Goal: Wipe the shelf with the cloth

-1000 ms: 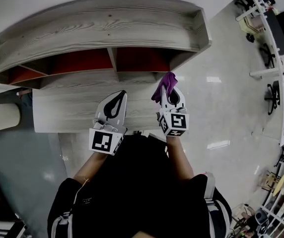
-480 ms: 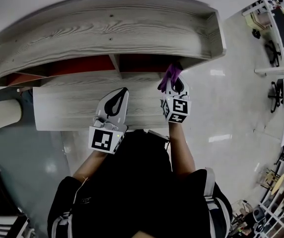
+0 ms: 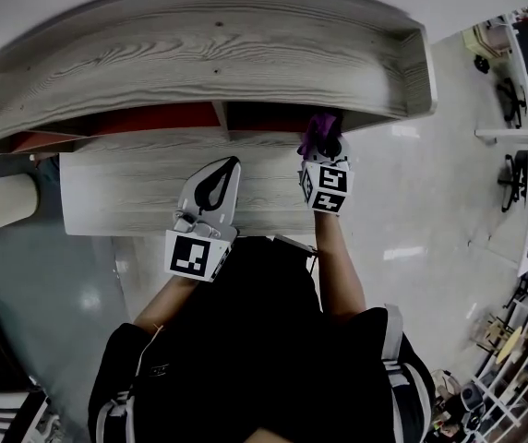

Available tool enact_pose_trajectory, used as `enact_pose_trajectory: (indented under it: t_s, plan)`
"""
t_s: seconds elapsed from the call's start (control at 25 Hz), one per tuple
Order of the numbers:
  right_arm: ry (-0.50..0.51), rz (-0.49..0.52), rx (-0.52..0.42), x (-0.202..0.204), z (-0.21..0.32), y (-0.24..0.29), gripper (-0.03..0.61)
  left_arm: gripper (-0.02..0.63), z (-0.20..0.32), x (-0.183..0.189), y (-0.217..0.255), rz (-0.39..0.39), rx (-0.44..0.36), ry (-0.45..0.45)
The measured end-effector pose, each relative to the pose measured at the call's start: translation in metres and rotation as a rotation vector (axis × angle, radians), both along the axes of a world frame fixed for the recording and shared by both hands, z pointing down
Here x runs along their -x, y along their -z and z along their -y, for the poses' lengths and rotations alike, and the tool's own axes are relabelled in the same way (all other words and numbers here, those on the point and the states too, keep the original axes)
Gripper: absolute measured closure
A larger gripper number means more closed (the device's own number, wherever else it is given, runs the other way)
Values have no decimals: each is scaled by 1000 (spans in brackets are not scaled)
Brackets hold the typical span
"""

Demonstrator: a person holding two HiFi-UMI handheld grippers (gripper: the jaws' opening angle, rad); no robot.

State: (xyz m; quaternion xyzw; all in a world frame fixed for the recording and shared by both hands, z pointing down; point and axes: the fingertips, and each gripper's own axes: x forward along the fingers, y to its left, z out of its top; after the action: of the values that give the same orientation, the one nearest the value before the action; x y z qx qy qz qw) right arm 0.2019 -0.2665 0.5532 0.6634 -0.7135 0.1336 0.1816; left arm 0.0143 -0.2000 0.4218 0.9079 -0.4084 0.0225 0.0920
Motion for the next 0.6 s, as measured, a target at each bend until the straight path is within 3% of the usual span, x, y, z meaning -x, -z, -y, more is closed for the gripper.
enact_pose_trajectory:
  t_s: [0.28, 0.6]
  plan:
    - [39, -35, 75, 10, 9, -2, 529, 611, 5, 8, 8, -29, -11, 31]
    - [94, -55, 117, 30, 15, -3, 529, 612, 3, 25, 4, 1, -23, 46]
